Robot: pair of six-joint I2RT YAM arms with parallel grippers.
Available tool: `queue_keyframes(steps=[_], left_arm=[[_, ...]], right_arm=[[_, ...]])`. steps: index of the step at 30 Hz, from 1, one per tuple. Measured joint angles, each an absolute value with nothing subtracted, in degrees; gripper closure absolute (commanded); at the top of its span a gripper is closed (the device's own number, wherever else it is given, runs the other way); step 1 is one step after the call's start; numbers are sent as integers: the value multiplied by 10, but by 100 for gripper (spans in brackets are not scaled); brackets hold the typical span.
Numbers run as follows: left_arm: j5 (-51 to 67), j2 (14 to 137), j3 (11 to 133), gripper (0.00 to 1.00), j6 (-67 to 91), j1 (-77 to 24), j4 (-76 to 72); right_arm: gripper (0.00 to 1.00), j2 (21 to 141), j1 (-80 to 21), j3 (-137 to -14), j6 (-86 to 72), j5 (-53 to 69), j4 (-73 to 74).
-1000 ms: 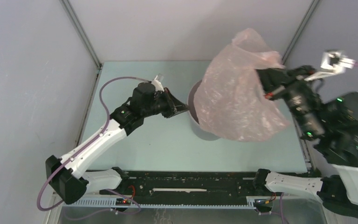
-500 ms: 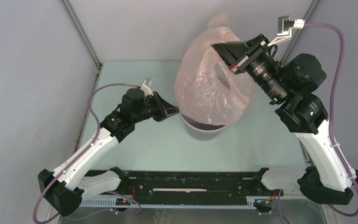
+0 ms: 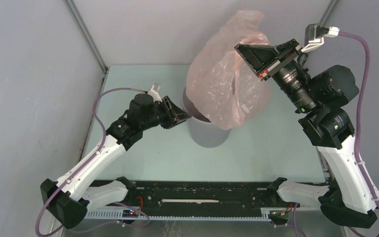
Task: Put the trash bags into the trash bin
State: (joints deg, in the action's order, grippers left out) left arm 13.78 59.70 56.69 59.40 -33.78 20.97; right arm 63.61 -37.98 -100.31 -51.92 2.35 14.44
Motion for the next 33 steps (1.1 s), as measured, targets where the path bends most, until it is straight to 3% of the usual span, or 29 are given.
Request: queue_keyframes(steps=[10,22,27,33], left_arm=[[99,573,567,36,563,-337,264],[-61,349,563,24,522,-333,333],[-136,335,573,16,498,-330,365],[-200,365,663,14,443,-324,382]], right_arm=[[100,706,-375,-1035,-584,110,100],[100,865,-346,-1121,-752,239,-78],[100,861,-290,-1061,-851,263,-190],[100,843,-258,-973,-907,275,-246]])
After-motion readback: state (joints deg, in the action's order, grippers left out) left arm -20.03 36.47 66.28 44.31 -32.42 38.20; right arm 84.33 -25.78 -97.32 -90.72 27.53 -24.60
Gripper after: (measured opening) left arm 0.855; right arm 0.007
